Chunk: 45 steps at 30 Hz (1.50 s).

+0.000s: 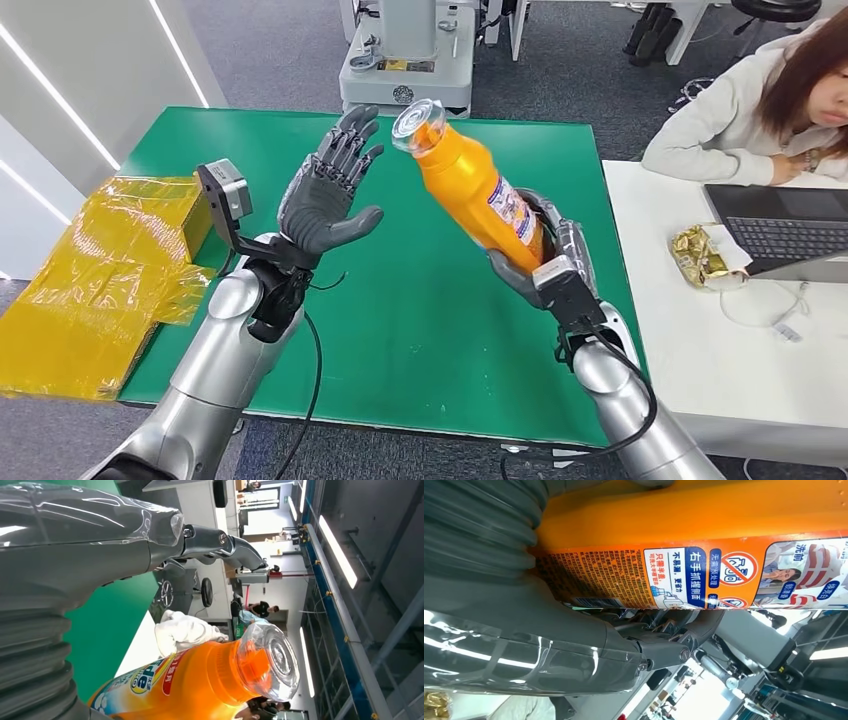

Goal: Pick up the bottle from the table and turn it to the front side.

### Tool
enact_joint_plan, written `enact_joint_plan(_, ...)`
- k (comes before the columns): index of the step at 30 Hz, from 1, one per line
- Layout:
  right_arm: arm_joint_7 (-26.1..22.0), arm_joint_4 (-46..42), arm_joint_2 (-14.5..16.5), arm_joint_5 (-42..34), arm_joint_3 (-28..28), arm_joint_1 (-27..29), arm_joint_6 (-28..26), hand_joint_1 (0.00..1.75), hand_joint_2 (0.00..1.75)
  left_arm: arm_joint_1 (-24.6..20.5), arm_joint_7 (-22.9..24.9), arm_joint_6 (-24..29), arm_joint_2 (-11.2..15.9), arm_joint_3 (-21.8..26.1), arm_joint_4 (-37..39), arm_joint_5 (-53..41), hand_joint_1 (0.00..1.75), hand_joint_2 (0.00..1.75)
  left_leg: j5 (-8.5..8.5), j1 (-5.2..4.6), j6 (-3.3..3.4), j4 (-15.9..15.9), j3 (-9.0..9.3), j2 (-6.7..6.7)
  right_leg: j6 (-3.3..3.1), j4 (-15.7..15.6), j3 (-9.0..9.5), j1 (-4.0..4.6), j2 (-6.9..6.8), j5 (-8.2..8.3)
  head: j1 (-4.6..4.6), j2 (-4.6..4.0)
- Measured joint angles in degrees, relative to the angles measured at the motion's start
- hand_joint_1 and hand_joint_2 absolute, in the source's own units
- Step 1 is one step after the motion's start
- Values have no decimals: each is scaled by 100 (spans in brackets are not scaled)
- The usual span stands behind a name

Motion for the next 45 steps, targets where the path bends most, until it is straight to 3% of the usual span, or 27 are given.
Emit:
enact_joint_plan(9, 52, 0, 38, 140, 210, -57, -139, 175, 175, -6, -111, 328, 79, -7, 54, -140, 0, 175, 0, 0, 0, 0, -2, 0, 0, 0, -1, 0, -1, 0, 1, 0)
enact_joint_plan(24, 149, -34, 55, 239, 385, -70, -171, 175, 175, -9, -87, 141, 154, 33, 174, -23, 0, 175, 0, 0, 0, 0, -2, -1, 0, 0, -1, 0, -1, 0, 1, 0)
enact_joint_plan(33, 461, 121, 180, 466, 430, -91, -159, 175, 175, -59, 218, -293, -58, 35, 221, 359, 0, 175, 0, 0, 0, 0, -3, -1, 0, 0, -4, 0, 0, 0, 1, 0)
enact_joint_plan(45, 311, 595, 407, 448, 435, -243, -147, 175, 175, -72, 591, -425, -276, -11, 174, 1288, 0, 175, 0, 0, 0, 0, -3, -1, 0, 1, -4, 0, -1, 0, 0, 0)
